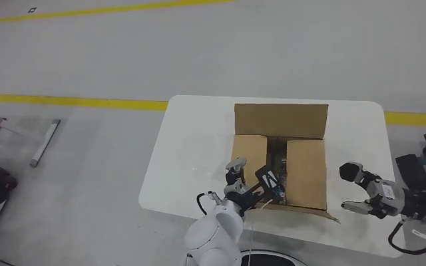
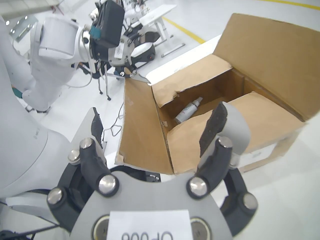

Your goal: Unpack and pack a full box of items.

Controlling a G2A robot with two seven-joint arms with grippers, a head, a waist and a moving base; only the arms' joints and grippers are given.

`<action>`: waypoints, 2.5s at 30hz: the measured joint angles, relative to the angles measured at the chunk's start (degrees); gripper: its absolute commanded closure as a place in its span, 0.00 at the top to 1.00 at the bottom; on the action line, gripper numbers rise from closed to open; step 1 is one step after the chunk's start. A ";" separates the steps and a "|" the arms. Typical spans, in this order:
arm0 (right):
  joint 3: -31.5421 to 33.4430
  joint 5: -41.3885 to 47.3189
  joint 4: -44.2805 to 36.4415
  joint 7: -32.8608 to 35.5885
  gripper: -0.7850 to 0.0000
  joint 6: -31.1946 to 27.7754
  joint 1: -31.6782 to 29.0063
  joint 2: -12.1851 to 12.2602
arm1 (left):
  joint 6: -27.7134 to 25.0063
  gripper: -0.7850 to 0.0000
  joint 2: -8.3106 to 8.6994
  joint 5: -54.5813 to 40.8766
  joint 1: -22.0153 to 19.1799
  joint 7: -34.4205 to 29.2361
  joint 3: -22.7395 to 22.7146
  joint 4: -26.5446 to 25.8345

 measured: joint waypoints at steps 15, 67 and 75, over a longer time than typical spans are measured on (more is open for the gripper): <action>-15.34 -1.95 2.30 1.24 0.00 0.00 5.30 -0.58 | -1.17 1.00 0.78 0.04 2.19 -0.56 -0.40 -3.22; -23.69 -29.27 22.41 -38.31 0.00 15.39 10.84 -3.46 | 6.47 1.00 0.47 0.03 -2.81 1.74 0.88 0.06; -21.31 -29.71 23.98 -40.43 0.00 13.67 9.55 -3.80 | 9.84 1.00 -1.60 0.23 -11.40 -2.70 7.86 11.85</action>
